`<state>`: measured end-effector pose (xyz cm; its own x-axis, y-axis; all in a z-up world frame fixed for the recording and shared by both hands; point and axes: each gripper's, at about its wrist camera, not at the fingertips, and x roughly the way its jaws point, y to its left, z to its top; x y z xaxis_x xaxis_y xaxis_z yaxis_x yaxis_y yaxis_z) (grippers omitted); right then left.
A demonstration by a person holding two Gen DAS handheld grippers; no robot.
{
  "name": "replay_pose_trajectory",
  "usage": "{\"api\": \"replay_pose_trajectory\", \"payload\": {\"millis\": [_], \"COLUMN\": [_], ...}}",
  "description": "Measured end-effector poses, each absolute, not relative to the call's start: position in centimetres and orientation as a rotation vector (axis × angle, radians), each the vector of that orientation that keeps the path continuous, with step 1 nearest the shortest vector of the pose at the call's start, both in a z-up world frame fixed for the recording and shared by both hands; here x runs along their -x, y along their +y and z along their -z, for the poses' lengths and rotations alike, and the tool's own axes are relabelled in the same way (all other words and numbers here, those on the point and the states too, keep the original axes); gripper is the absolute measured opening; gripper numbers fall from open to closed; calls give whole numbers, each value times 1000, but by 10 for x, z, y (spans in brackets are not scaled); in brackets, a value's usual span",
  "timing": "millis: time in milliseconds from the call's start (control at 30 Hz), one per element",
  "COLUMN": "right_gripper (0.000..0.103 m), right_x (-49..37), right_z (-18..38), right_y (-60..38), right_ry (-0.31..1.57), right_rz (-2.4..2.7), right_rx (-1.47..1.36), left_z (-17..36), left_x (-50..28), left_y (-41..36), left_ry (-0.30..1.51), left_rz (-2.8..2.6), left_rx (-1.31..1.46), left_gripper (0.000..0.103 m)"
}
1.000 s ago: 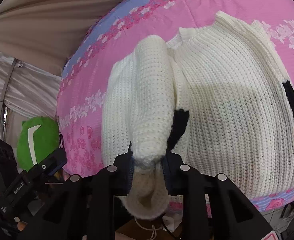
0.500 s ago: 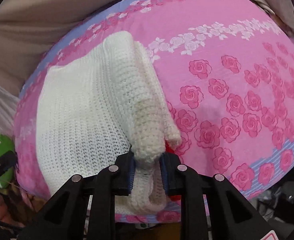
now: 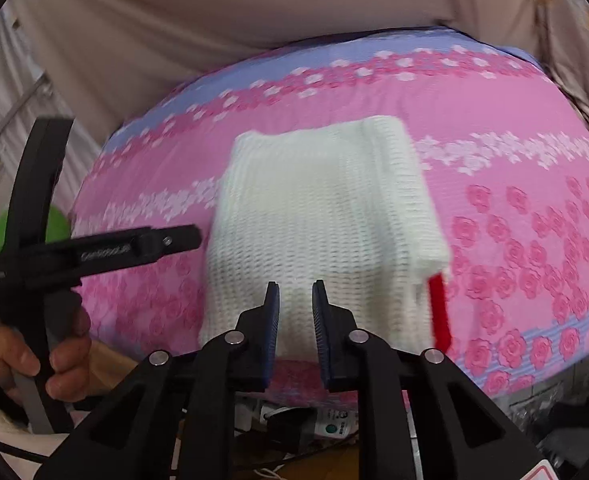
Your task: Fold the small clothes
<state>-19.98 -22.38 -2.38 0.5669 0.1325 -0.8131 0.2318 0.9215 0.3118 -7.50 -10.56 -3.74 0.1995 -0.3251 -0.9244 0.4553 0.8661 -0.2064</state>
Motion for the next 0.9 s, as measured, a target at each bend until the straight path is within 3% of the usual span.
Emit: {"api": "replay_pose_trajectory", "payload": {"millis": [133,167,333,400,500,667,700,767,900], "right_gripper": [13,12,11,11,13,10,13,34,45], "right_x": [164,163,167,157,135,155,165,183,197], "right_z": [104,106,46,47,96,45,33,24,46], "right_y": [-212,-213,-210,-203,-188,-224,-240,-271,-326], "right_ry": [1230,1221,1078,1088,1255,1090,1044,987,1024], "right_rz": [35,38,29,8,-3,58,125,263,388], "right_rx": [-355,-364,-367,-339,-274,-442,-460,-485,-572], "left_z": [41,42,41,43,44,40,40,39,35], "left_x": [72,71,65,63,61,63,63,63,67], "left_y": [-92,-90,-71,-65,-61,-64,-67,-74,-102], "left_ry": [1261,1263,1250,1258,1262,1238,1239,1249,1265], "left_rz": [499,486,419,397,378,381,386,413,518], "left_rx": [-133,-136,-126,-113,-105,-122,-119,-105,-54], "left_gripper": [78,78,78,78,78,78,78,78,80]}}
